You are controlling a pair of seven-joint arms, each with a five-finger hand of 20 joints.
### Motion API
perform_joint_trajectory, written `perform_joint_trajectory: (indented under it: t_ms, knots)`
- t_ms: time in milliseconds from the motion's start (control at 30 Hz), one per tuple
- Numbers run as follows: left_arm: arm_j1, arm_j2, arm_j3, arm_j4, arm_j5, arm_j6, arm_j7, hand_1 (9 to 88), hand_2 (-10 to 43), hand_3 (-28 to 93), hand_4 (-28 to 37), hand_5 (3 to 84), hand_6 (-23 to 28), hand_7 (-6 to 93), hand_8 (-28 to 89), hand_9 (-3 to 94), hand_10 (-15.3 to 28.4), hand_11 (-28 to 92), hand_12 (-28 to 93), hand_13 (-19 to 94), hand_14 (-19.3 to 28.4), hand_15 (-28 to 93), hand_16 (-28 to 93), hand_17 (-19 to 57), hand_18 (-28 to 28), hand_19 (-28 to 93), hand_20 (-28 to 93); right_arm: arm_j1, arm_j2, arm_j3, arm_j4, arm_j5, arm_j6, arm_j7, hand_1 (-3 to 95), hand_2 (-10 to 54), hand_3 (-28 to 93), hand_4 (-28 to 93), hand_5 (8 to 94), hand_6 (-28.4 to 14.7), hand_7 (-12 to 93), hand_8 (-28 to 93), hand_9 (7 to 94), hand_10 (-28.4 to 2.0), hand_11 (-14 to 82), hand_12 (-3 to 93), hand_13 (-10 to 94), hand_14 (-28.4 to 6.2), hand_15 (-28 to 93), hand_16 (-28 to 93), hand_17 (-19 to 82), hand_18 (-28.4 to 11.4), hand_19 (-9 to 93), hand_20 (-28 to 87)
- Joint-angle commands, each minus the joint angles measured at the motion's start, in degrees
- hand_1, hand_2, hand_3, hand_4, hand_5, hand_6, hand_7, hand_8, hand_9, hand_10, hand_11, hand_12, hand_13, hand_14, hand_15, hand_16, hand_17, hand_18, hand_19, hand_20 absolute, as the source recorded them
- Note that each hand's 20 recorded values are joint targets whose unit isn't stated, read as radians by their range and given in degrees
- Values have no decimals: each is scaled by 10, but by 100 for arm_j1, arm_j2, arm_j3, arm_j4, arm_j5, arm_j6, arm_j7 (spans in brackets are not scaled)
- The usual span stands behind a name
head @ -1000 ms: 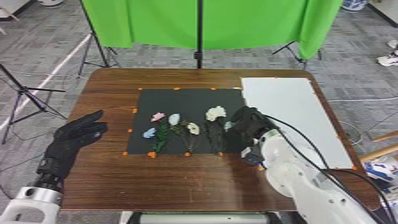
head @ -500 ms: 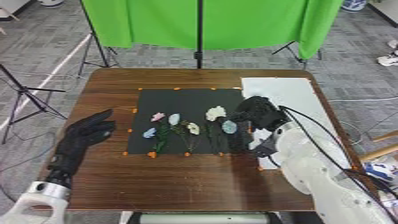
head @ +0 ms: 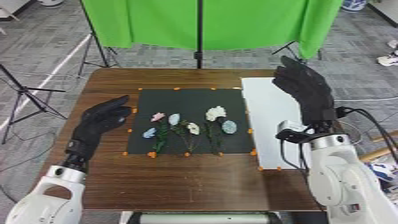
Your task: Arrange flowers
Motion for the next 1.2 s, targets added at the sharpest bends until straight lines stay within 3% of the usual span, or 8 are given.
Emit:
perform_joint_trajectory:
  t_ms: [33, 200, 267, 400, 500, 567, 1000, 1200]
  knots:
    - [-199, -150, 168, 22, 60, 76, -30, 317, -10, 650, -113, 437, 54, 85, -56, 458, 136, 173, 129, 376, 170, 166, -7, 93, 123, 98, 186, -853, -660, 112, -48, 798, -396, -678, 57, 14, 766, -175, 387, -5, 91, -83, 380, -147, 34, 146, 259, -128, 34, 186, 139, -150, 69, 245]
    - [-72, -93, 127, -156, -51, 505, -103, 251, 51, 646, -223, 448, 64, 73, -52, 466, 141, 173, 127, 374, 172, 163, -6, 94, 122, 96, 183, -1092, -608, 379, -119, 270, -568, -810, 35, 14, 778, -184, 356, 1, 90, -87, 360, -142, 29, 133, 227, -108, 15, 146, 112, -145, 67, 229]
    - [31, -60, 82, -269, -73, 634, -261, 229, 65, 649, -253, 452, 66, 72, -52, 468, 143, 174, 127, 373, 174, 165, -6, 94, 122, 96, 183, -1178, -559, 472, -119, 220, -679, -750, 33, 15, 781, -184, 368, 1, 95, -89, 368, -143, 33, 132, 228, -109, 22, 139, 110, -144, 70, 227]
    - [-21, -13, -2, -302, 26, 239, -494, 232, 70, 659, -268, 457, 69, 71, -52, 472, 147, 175, 127, 374, 177, 172, -7, 93, 122, 99, 183, -1395, -476, 631, -156, 224, -716, -623, 37, 13, 784, -181, 394, -5, 98, -88, 388, -145, 41, 135, 249, -118, 36, 137, 120, -151, 75, 228]
    - [-65, -47, -142, -346, 118, -229, -723, 256, 55, 661, -249, 459, 70, 71, -51, 473, 148, 175, 126, 374, 177, 175, -9, 91, 122, 102, 182, -1463, -427, 693, -148, 197, -769, -490, 42, 9, 783, -179, 403, -7, 96, -87, 393, -146, 41, 136, 252, -121, 44, 133, 123, -153, 78, 228]
    - [-63, -45, -205, -353, 91, -345, -783, 270, 46, 655, -228, 459, 71, 71, -51, 472, 148, 175, 128, 374, 178, 177, -10, 87, 123, 108, 180, -1475, -403, 692, -139, 185, -851, -424, 51, -4, 784, -176, 404, -8, 95, -86, 393, -147, 41, 137, 251, -123, 47, 128, 123, -153, 78, 228]
    - [-57, -74, -378, -409, -84, -379, -821, 290, 25, 643, -191, 455, 74, 64, -48, 466, 148, 169, 129, 374, 181, 177, -10, 82, 125, 113, 173, -1317, -316, 680, 16, 133, -1194, -149, 77, -26, 778, -171, 406, -12, 91, -83, 394, -150, 41, 140, 254, -137, 59, 122, 124, -157, 80, 230]
    - [-230, -84, -285, -373, -85, -449, -774, 294, 21, 643, -186, 455, 73, 65, -48, 466, 147, 170, 130, 373, 182, 176, -10, 81, 125, 114, 172, -1334, -314, 692, 23, 182, -1074, -190, 75, -24, 777, -167, 415, -12, 94, -82, 396, -151, 41, 141, 255, -141, 62, 123, 125, -158, 82, 230]
